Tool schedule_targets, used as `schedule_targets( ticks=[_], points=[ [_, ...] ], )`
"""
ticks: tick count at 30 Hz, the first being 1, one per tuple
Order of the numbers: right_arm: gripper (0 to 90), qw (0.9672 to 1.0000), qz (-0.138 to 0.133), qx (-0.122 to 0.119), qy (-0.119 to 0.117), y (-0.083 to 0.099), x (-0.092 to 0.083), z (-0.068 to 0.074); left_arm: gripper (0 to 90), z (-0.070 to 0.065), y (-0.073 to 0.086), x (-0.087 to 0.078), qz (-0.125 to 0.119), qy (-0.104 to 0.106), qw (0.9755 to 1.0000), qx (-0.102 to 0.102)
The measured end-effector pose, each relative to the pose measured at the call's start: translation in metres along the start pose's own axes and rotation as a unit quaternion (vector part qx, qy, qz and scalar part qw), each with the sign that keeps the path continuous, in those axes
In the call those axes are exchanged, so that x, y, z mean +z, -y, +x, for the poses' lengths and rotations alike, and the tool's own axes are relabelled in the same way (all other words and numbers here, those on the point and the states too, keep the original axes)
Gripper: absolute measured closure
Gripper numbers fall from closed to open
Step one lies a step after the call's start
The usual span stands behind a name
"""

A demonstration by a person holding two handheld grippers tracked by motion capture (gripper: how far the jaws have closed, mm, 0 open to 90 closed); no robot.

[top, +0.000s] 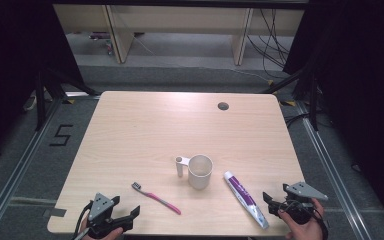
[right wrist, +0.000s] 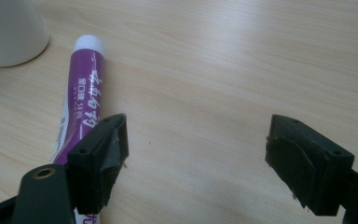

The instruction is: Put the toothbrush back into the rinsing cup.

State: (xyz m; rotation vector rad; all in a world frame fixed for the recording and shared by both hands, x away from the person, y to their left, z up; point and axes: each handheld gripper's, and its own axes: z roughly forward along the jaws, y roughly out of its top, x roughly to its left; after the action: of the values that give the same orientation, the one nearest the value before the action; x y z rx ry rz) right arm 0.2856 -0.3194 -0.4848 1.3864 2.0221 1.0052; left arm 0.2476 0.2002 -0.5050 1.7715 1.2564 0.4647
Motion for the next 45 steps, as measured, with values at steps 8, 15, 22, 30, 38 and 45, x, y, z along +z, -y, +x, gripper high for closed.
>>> schedule_targets(
  ticks=[8, 15, 22, 30, 38, 45],
  points=[
    [21.8, 1.0, 0.0, 0.001, -0.001, 0.0, 0.0, 0.0, 33.0, -0.016, -0.007, 0.005, -0.008, 0.033, 0.9994, 0.011],
    [21.9, 0.9999, 0.009, 0.013, -0.001, 0.0, 0.0, 0.003, 46.5, -0.039, -0.016, 0.017, -0.003, 0.075, 0.9964, 0.041],
    [22.0, 1.0, 0.004, -0.008, 0.001, 0.0, 0.001, 0.0, 72.3, -0.066, -0.025, 0.038, 0.01, 0.11, 0.9888, 0.1],
    [22.5, 0.9999, 0.009, -0.005, -0.006, 0.0, 0.001, 0.002, 86.2, -0.082, -0.026, 0.062, 0.034, 0.137, 0.9828, 0.119],
    [22.9, 0.9998, 0.011, -0.016, -0.007, 0.0, 0.001, 0.001, 88.2, -0.091, -0.02, 0.079, 0.068, 0.15, 0.9762, 0.141],
    [23.0, 0.9998, 0.014, 0.0, -0.012, 0.001, 0.002, 0.004, 88.6, -0.087, -0.017, 0.074, 0.083, 0.152, 0.9735, 0.15]
  ],
)
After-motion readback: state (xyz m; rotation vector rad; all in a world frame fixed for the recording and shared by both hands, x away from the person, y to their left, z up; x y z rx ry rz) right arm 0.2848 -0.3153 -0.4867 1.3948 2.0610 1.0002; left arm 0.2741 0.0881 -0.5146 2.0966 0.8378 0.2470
